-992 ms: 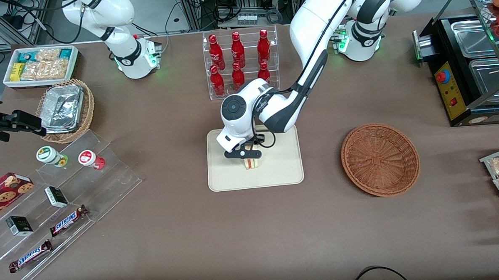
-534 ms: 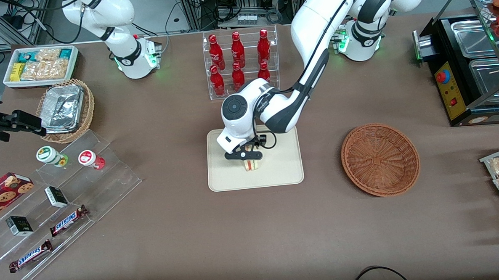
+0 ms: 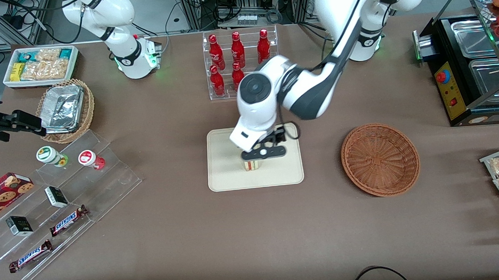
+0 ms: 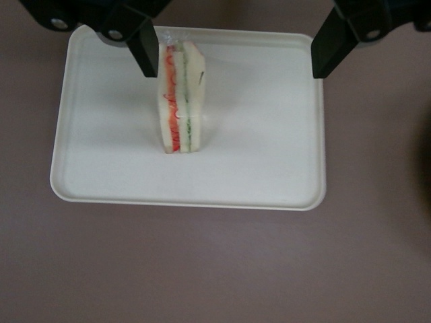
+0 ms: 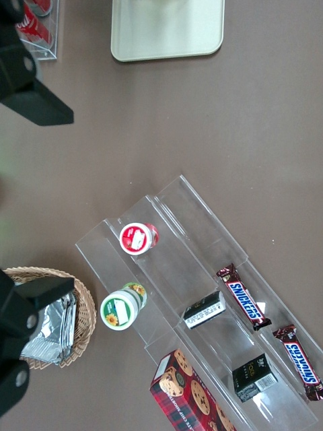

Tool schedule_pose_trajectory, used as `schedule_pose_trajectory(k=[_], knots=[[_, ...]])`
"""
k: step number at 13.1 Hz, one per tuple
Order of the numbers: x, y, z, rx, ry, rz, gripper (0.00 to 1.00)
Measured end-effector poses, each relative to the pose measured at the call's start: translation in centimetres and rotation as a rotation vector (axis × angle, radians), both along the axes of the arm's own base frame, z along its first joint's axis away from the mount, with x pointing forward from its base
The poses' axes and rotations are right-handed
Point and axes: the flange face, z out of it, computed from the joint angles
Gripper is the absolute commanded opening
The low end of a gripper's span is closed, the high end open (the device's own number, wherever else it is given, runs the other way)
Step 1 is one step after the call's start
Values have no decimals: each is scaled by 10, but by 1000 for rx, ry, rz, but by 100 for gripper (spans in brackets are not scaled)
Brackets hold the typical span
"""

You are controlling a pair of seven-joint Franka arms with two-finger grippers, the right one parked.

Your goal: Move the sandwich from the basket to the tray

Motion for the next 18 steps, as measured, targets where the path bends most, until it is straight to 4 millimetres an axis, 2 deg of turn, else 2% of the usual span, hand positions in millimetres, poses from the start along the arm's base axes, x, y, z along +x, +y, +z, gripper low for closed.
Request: schedule_pose_trajectory(k=[4,7,14,18], knots=[[11,65,75,32,6,95,100],[23,129,114,39,20,175,100],[9,252,153,34,54,152,100],[-7,327,180,24,77,90,100]])
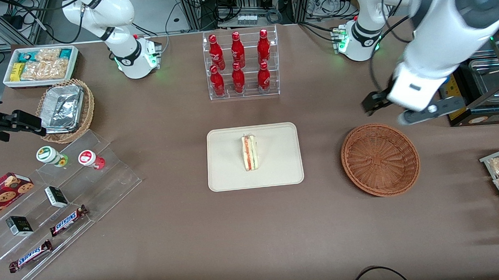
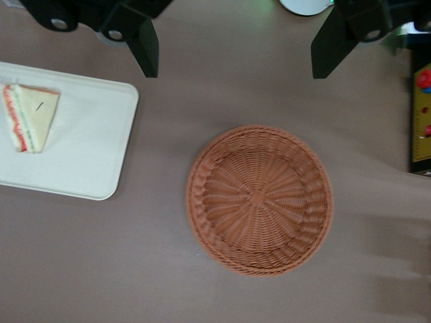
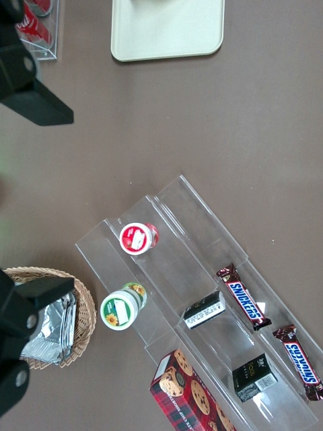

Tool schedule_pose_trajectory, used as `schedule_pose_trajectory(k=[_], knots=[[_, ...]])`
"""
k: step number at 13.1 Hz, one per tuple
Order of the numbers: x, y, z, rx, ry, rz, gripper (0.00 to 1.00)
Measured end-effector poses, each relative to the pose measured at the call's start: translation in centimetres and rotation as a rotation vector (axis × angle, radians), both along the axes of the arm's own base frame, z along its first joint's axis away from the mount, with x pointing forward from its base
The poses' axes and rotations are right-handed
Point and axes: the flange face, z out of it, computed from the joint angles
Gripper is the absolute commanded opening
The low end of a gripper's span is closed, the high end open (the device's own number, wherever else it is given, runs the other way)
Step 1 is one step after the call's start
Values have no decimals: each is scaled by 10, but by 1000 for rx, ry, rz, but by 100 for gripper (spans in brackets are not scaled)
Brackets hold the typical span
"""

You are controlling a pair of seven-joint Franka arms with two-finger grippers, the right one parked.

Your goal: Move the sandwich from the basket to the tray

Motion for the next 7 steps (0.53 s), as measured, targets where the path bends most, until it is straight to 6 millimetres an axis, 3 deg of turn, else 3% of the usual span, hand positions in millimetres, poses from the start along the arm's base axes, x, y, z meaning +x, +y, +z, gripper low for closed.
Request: schedule_pose_trajectory(k=[3,7], knots=[[-6,43,7,-10,17,-56,100],[-1,95,5,-26,31,-134,100]])
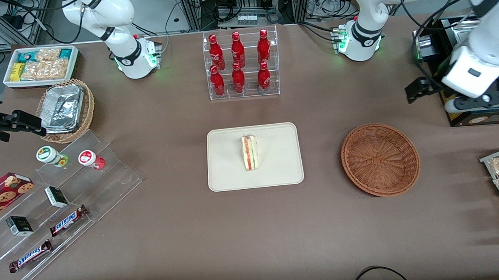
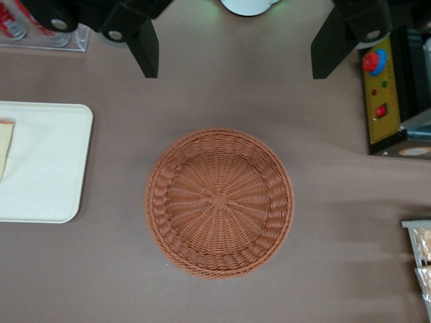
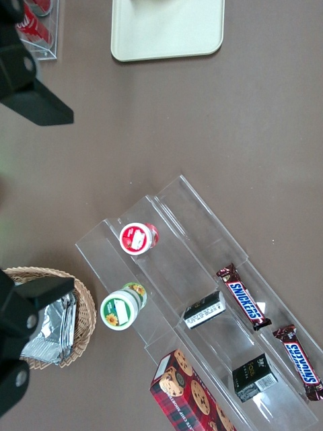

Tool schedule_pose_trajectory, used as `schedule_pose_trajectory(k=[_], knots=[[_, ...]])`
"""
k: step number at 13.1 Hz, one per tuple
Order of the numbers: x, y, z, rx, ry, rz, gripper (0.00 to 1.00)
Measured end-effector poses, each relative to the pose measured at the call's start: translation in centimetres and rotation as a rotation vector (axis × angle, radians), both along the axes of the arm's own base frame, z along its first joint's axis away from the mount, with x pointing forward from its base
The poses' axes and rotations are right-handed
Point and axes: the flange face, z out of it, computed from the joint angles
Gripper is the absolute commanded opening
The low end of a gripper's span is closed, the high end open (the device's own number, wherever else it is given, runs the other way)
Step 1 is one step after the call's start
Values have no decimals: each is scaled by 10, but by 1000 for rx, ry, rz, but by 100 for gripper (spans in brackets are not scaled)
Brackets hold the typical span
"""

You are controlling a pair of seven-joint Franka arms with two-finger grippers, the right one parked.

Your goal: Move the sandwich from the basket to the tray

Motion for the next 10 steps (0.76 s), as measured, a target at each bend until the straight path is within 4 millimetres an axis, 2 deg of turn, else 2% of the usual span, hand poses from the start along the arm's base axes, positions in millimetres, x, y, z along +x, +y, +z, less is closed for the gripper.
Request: schedule_pose_trajectory(k=[2,5,7,10], knots=[[2,25,0,-7,2,-23,100],[3,48,5,-14,-6,-53,100],[5,51,5,-15,-9,-60,100],[12,45,8,-14,-21,-71,100]])
